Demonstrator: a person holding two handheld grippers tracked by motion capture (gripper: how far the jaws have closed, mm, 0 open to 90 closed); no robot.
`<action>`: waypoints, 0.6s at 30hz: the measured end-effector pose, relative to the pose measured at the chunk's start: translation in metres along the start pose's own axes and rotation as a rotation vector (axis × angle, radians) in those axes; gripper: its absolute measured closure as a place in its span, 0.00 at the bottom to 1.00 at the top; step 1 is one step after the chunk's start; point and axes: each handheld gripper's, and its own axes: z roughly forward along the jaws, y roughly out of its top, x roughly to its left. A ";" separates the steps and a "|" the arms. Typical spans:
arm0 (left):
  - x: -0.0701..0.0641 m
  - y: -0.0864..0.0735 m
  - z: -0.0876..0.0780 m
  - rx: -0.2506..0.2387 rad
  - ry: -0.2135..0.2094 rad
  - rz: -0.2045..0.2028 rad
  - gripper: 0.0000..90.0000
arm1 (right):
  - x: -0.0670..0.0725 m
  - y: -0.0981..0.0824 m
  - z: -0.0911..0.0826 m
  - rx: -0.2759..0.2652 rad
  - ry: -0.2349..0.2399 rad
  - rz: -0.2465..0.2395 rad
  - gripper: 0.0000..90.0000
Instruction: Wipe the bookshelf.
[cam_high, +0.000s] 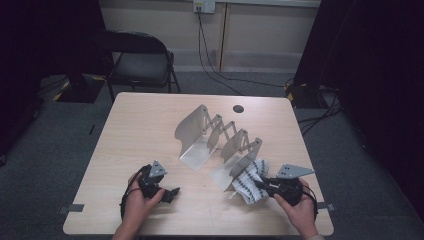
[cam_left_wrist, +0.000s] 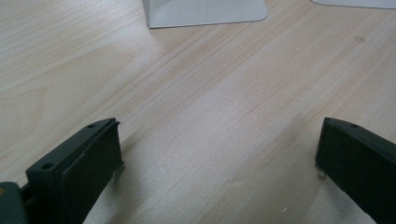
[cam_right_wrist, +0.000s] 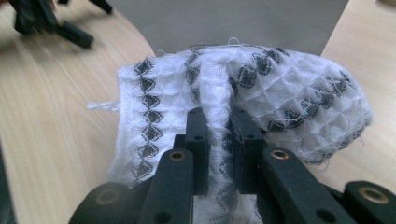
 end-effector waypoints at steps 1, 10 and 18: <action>0.000 0.000 0.000 0.000 0.000 0.000 0.00 | 0.002 0.005 -0.004 -0.012 -0.002 -0.007 0.89; 0.000 0.000 0.000 0.001 -0.001 0.002 0.00 | 0.016 0.052 -0.037 -0.148 -0.013 -0.093 0.89; 0.000 0.000 0.000 0.002 -0.001 0.003 0.00 | 0.020 0.053 -0.014 -0.096 0.021 -0.092 0.89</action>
